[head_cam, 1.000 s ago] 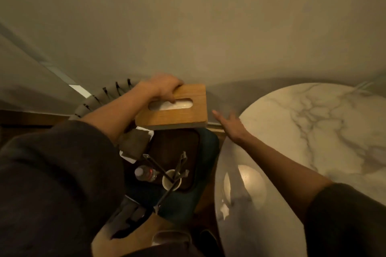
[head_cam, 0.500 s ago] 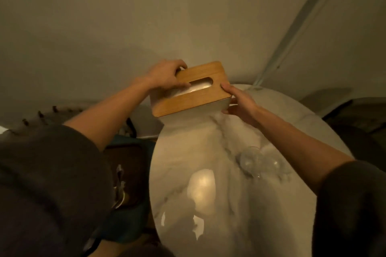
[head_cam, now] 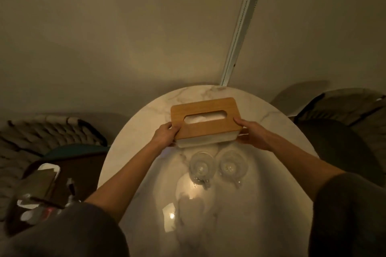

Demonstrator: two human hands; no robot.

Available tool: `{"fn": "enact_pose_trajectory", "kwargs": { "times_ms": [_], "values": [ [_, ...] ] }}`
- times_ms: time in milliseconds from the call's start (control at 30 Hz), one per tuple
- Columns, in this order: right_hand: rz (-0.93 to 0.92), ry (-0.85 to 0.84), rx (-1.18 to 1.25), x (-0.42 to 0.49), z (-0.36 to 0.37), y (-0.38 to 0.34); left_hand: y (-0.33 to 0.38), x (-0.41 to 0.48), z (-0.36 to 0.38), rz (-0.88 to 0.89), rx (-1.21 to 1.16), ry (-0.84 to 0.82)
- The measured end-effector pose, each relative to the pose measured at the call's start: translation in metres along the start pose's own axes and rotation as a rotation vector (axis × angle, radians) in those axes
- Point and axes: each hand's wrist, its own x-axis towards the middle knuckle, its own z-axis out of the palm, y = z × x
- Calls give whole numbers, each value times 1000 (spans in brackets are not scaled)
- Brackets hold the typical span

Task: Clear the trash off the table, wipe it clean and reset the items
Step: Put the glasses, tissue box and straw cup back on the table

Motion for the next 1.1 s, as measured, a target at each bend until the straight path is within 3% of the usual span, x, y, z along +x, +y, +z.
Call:
{"fn": "enact_pose_trajectory", "kwargs": {
  "times_ms": [400,700,767,867,967,1100],
  "values": [
    [-127,19,-89,5,-16,59,-33,-21,45,38,-4,129],
    [-177,76,-271,3,-24,59,-30,-28,49,-17,82,94],
    [-277,247,-412,2,-26,49,-25,-30,45,-21,78,114],
    [-629,403,-461,-16,4,21,-25,-41,26,63,-65,181],
    [-890,271,-529,-38,63,-5,-32,-61,-2,169,-121,192],
    [-965,-8,-619,-55,176,-17,-60,-87,-58,237,-58,252]
  ]
}}
